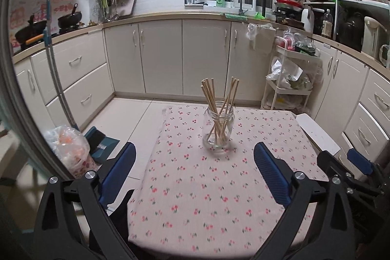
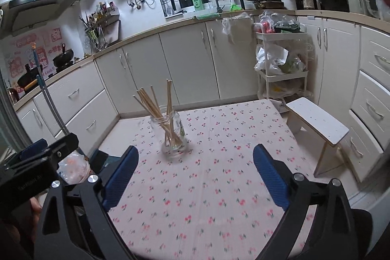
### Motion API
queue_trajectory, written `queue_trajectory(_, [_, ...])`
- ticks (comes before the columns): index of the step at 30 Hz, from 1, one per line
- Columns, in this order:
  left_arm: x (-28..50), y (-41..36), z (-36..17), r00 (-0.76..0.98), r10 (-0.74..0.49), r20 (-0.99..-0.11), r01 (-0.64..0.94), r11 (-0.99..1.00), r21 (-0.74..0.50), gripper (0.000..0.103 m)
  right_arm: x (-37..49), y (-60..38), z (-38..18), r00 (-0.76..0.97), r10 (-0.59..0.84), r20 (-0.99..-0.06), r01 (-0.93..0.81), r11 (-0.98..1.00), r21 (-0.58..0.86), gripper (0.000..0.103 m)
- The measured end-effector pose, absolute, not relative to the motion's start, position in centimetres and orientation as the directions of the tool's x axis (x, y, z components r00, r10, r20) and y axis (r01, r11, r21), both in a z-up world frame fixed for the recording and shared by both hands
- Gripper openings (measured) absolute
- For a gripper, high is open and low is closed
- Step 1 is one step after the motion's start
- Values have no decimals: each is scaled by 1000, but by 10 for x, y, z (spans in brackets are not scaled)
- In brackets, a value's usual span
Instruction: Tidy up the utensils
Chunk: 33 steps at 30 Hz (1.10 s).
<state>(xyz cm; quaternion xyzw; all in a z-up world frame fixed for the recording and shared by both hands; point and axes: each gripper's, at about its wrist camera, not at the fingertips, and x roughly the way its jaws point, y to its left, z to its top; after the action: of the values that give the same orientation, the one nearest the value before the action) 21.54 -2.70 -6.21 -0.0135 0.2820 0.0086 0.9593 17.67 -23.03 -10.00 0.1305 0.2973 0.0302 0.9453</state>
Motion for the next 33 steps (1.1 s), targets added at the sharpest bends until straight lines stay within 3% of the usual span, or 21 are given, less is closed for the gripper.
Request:
queue_trajectory(7, [155, -16, -43, 796, -19, -605, -26, 998, -65, 95, 110, -229, -56, 792, 156, -590, 26, 957, 288, 95])
queue_trajectory(13, [91, -14, -33, 784, -34, -620, -11, 998, -68, 95, 34, -224, -31, 826, 171, -538, 18, 945, 328, 96])
queue_trajectory(21, [30, -12, -15, 812, -17, -583, -24, 998, -61, 95, -8, -219, -33, 796, 153, -585, 35, 954, 297, 96])
queue_trajectory(33, [1, -13, 3, 827, -25, -561, -15, 998, -66, 95, -35, -219, -10, 845, 137, -517, 20, 958, 287, 96])
